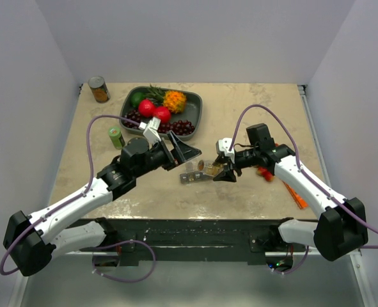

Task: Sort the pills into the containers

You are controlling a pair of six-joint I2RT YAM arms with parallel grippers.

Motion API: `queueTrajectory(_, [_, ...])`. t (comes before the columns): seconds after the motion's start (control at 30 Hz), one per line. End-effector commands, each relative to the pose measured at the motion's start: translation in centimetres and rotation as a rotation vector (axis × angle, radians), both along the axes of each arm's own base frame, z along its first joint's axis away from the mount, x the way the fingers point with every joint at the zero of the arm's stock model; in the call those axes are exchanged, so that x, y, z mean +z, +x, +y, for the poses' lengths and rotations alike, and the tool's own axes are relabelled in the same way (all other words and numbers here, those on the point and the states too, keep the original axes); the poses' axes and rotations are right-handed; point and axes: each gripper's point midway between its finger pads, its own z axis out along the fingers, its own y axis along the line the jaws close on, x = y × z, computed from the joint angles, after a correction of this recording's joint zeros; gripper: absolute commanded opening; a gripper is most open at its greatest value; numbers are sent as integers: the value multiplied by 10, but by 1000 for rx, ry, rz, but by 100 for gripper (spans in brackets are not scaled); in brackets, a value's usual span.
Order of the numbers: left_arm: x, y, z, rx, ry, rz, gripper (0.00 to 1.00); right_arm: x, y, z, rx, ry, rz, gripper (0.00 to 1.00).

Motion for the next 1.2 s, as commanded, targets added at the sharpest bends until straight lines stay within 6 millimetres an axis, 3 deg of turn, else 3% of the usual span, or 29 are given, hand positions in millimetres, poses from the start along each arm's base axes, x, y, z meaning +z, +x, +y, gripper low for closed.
queueTrajectory(0.0, [32, 4, -6, 25, -78, -8, 98, 19, 7, 6, 16, 44, -63, 0])
queueTrajectory(0.43, [34, 10, -14, 34, -75, 13, 95, 18, 7, 6, 14, 42, -59, 0])
queueTrajectory(0.7, [20, 9, -24, 2, -7, 31, 88, 19, 7, 5, 14, 43, -60, 0])
queueTrajectory(0.87, [-5, 2, -27, -36, 79, 75, 82, 19, 7, 6, 14, 43, -62, 0])
queueTrajectory(1.17, [-14, -7, -40, -109, 107, 75, 73, 19, 8, 5, 10, 43, -62, 0])
